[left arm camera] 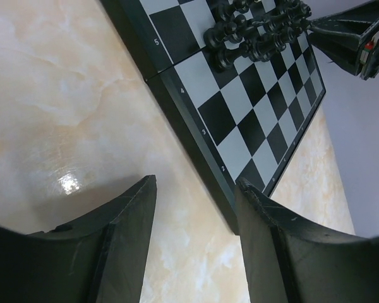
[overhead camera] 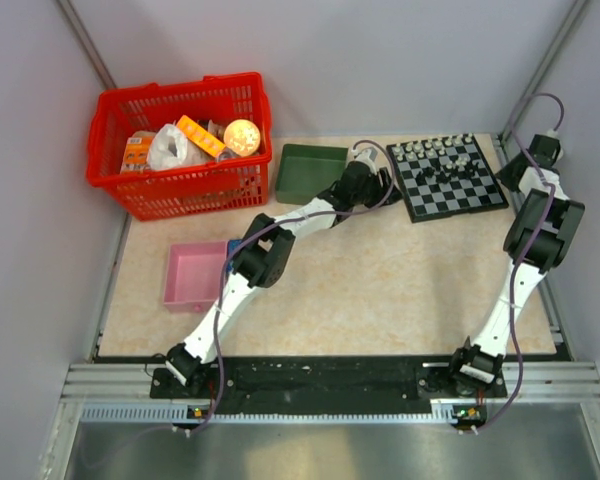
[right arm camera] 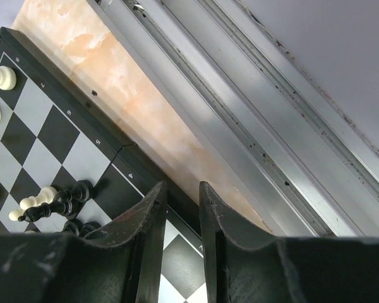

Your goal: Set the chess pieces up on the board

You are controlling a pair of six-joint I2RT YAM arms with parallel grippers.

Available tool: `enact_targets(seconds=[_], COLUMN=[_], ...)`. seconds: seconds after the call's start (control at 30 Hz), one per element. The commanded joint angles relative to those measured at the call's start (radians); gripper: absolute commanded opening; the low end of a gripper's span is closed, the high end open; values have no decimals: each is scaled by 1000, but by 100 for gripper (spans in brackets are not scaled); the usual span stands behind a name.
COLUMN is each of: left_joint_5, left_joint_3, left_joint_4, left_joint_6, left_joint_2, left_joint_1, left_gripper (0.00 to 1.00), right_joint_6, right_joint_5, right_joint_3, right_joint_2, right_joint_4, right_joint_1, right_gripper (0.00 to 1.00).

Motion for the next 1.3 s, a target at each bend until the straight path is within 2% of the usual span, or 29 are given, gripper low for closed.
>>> enact_targets(seconds=[0.0,0.17,0.53,0.73,1.13,1.27], left_joint_5=[10,16,27,24,33,31], left_joint_3=[79,87,87,79,70,51], left_joint_4=[26,40,-7,-37,-53,-84], left_joint_6=[-48,-89,-89,-81,-63,-72], left_joint_2=[23,43,34,19,-6,-14], left_joint_1=[-4,-4,-4,-4,-1,2], left_gripper=[58,56,52,51,52,49], right_joint_6=[-4,-11,-24,-18,-13,-10], right_joint_5=[-33,-78,-120,-119,-190,-207], right_joint_3=[45,22,-146,-84,-331,-356], right_joint_2=[31,28,-54,-44,-175,-196], right_joint_4=[-29,-44,-14,-75,-8,-6], right_joint_1=[-11,-9,-6,-6,6,6], right_gripper=[27,25,24,22,23,23])
